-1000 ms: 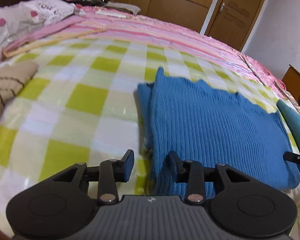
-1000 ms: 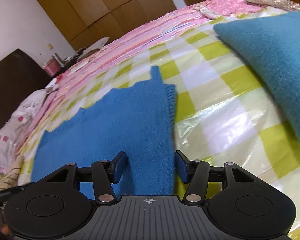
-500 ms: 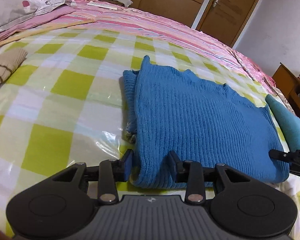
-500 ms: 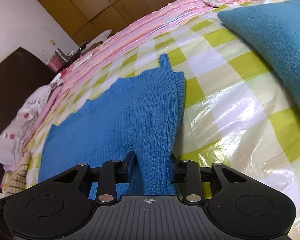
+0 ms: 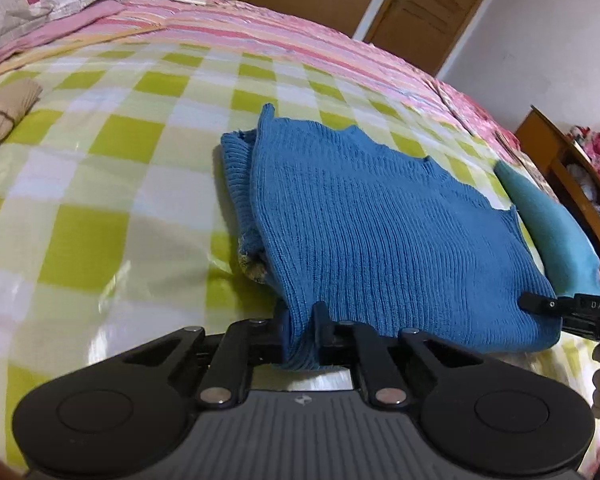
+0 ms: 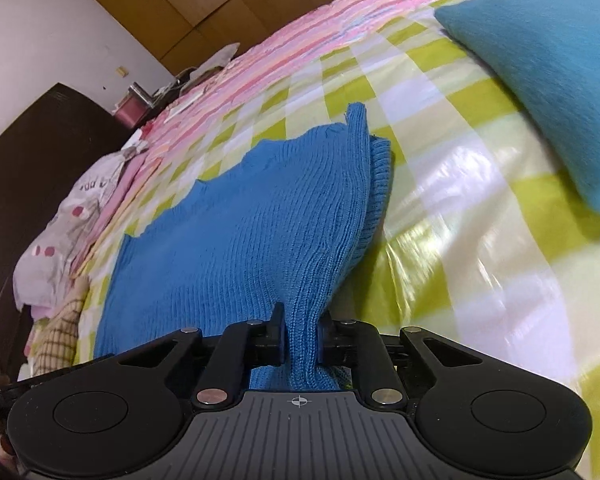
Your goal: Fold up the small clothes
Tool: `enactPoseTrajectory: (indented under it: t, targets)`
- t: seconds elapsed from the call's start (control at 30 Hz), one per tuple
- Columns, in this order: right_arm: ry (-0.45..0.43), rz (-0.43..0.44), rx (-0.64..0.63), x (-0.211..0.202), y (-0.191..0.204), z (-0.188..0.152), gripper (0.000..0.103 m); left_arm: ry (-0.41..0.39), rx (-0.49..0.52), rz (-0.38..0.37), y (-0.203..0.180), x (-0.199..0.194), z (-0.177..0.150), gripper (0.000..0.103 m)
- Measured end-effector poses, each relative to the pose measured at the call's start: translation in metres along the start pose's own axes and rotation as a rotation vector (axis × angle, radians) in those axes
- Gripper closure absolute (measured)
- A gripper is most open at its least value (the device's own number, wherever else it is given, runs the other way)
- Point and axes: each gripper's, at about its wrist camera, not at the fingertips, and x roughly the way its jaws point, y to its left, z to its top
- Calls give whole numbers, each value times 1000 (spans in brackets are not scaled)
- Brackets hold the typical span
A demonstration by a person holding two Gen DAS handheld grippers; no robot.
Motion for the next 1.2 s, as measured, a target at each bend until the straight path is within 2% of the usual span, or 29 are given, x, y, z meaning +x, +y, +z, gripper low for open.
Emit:
enactPoseTrajectory:
  t: [0.1,0.2,0.23,0.3,0.37,0.47,0.53,0.67,0.8,0.9,1.07,1.2]
  targets:
    - [3,-10,-9,-18,-3,-18,89,39,-14,-17,-2,-11,-18,87]
    - [25,-38,-46,-22,-4,-32,88,62,2,6,-6,-20,-36,86]
    - [8,-41,-37,-23,-6,-35,85,60,17,28,-9,-23,-40,85]
    - [-30,-18,6,-25,-12,-38,84,50,46,73,-16,-30,-42,85]
    - [-61,0,58,-28,-19,-37,79,36,60,104,-22,-35,-41,85]
    - [-109,11,46,-36,-25,-34,71,-5,112,172,-31,-46,-41,85]
    - [-138,19,57,-41,-30,-32,70,-27,143,218,-38,-52,-43,85]
    - [-172,42,102,-41,-41,-27,70,-73,180,251,-56,-63,-47,85]
    - [-138,-48,111,-27,-47,-23,70,-82,245,220,-88,-58,-50,85]
    - [-144,-14,140,-32,-54,-23,70,-74,337,182,-122,-44,-58,85]
    - [-192,18,166,-51,-64,-22,70,-83,546,136,-185,-20,-81,84]
    - [-199,38,202,-58,-75,-21,70,-85,687,103,-222,-5,-99,79]
